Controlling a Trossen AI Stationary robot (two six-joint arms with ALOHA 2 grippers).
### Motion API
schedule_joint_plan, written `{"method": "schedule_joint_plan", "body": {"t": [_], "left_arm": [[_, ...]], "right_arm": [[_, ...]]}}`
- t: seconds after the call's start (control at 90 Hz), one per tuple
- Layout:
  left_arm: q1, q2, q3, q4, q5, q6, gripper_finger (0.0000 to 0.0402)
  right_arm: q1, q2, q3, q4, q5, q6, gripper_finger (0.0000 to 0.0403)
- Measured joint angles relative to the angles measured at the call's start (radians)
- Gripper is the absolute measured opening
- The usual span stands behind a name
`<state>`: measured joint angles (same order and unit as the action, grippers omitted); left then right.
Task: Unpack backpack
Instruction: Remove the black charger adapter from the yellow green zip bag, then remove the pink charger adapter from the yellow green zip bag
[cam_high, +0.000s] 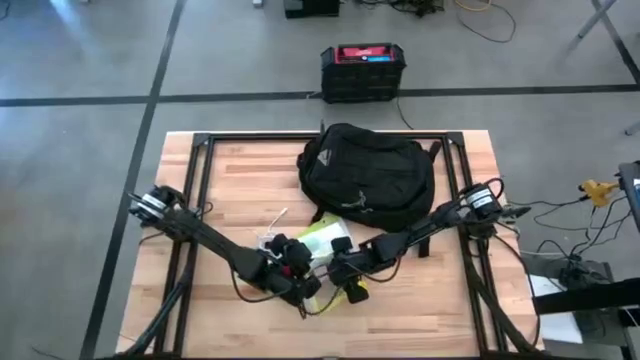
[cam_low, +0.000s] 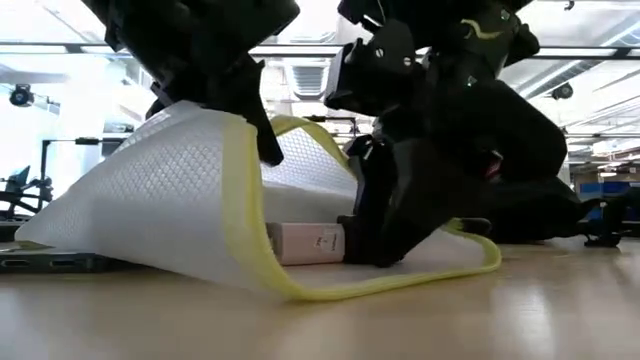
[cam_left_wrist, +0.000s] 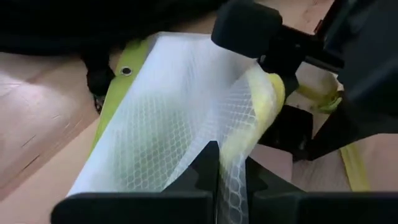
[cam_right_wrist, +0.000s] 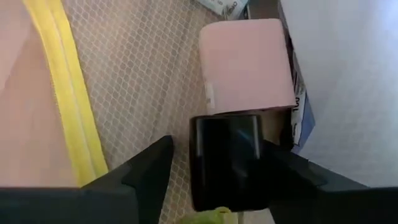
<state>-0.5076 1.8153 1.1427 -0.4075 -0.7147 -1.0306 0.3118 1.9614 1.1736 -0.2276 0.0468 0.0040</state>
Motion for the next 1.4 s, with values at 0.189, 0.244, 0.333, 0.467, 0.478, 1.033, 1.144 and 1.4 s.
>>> {"method": "schedule_joint_plan", "body": {"t": [0.189, 0.244, 0.333, 0.467, 0.478, 1.033, 1.144, 1.4], "left_arm": [[0.000, 0.000, 0.000, -0.002, 0.000, 0.000, 0.0000], [0.000, 0.000, 0.000, -0.001, 0.000, 0.000, 0.0000], [0.000, 0.000, 0.000, -0.001, -0.001, -0.006, 0.0000], [0.000, 0.000, 0.000, -0.001, 0.000, -0.015, 0.0000], [0.000, 0.000, 0.000, -0.001, 0.000, -0.017, 0.0000], [-0.002, 0.000, 0.000, 0.007, -0.001, -0.052, 0.0000], [-0.002, 0.000, 0.001, 0.007, -0.001, -0.052, 0.0000], [-0.002, 0.000, 0.005, 0.007, -0.002, -0.032, 0.0000]], "right_arm": [[0.017, -0.038, -0.004, -0.022, 0.006, 0.004, 0.0120], [0.029, -0.068, -0.004, -0.032, 0.007, 0.006, 0.0120], [0.061, -0.131, -0.004, -0.068, 0.009, 0.025, 0.0120], [0.132, -0.215, -0.011, -0.171, 0.008, 0.069, 0.0120], [0.139, -0.221, -0.013, -0.182, 0.008, 0.075, 0.0120], [0.434, -0.292, -0.323, -0.199, 0.136, 0.623, 0.0170], [0.436, -0.313, -0.290, -0.263, 0.092, 0.629, 0.0233], [0.416, -0.327, -0.158, -0.326, 0.191, 0.527, 0.0316]]}}
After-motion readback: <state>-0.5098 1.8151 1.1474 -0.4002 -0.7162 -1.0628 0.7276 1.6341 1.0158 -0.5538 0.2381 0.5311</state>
